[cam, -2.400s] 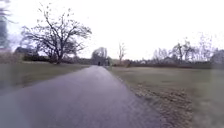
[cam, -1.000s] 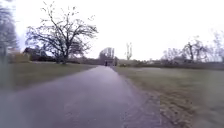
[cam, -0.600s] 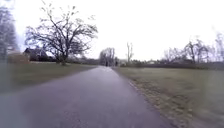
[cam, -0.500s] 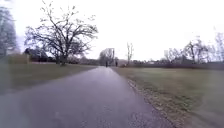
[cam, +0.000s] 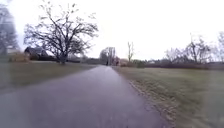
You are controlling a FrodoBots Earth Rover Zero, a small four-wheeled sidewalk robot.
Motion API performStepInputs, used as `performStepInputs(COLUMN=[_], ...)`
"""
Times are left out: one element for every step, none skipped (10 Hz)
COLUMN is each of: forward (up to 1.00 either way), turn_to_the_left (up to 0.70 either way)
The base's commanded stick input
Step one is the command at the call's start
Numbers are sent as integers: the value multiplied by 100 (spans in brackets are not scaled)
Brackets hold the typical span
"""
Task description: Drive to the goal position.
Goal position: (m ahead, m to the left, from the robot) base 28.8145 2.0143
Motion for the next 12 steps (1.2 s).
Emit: performStepInputs(forward=[70,70,70,70,70,70,70,70,75,85,85,85], turn_to_the_left=[0,0,0,0,0,0,0,0,0,0,0,0])
